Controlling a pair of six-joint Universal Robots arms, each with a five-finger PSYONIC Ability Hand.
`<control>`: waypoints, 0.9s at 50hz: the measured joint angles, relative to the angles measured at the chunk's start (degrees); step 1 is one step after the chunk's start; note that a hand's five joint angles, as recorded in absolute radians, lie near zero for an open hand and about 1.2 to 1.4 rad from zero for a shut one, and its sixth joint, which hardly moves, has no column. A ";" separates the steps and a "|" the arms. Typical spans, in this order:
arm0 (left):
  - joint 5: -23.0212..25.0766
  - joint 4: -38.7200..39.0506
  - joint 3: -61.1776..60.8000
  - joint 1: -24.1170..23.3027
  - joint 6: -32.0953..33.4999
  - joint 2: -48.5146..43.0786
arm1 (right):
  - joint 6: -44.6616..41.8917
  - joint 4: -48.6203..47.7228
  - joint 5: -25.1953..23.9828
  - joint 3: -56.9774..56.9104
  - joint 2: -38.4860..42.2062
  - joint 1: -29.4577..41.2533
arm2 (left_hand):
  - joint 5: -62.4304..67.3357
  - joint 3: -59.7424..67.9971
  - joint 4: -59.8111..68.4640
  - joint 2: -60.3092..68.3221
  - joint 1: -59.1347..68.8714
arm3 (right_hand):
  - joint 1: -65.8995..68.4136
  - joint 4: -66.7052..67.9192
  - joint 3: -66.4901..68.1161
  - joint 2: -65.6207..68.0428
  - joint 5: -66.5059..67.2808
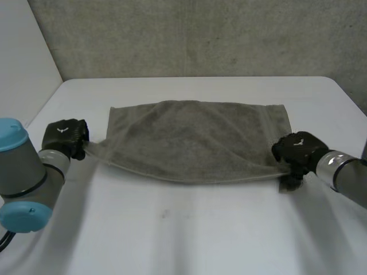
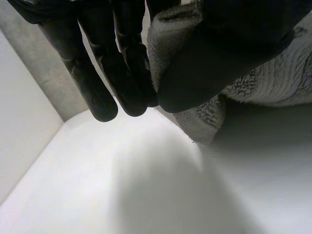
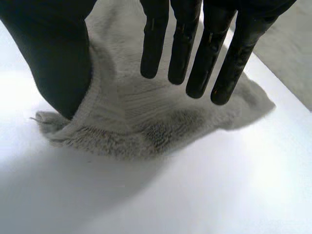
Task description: Fold the towel.
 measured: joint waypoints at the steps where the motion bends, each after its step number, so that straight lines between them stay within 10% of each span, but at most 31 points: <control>1: 0.00 0.04 -0.22 0.36 -0.08 0.58 | 3.15 -0.14 0.04 0.61 -0.82 -0.75 | 0.00 0.00 0.00 0.00 0.00 | -1.46 -1.78 -1.90 -1.63 -1.92; 24: 0.20 0.08 -2.07 1.21 -0.31 2.29 | 35.41 -7.42 0.57 15.12 -4.98 -7.78 | 0.00 0.00 0.00 0.00 0.00 | -2.75 -1.97 -2.24 -2.67 -2.56; 31: 0.20 0.06 -2.26 1.38 -0.31 2.30 | 37.64 -11.24 1.04 15.87 -4.84 -7.62 | 0.00 0.00 0.00 0.00 0.00 | 24.74 30.81 30.49 30.30 28.39; 45: 0.08 -2.33 -4.08 0.39 -0.08 8.05 | 28.03 -16.43 4.26 15.45 -18.56 -7.50 | 0.00 0.00 0.00 0.00 0.00 | 24.74 32.93 32.28 31.48 29.81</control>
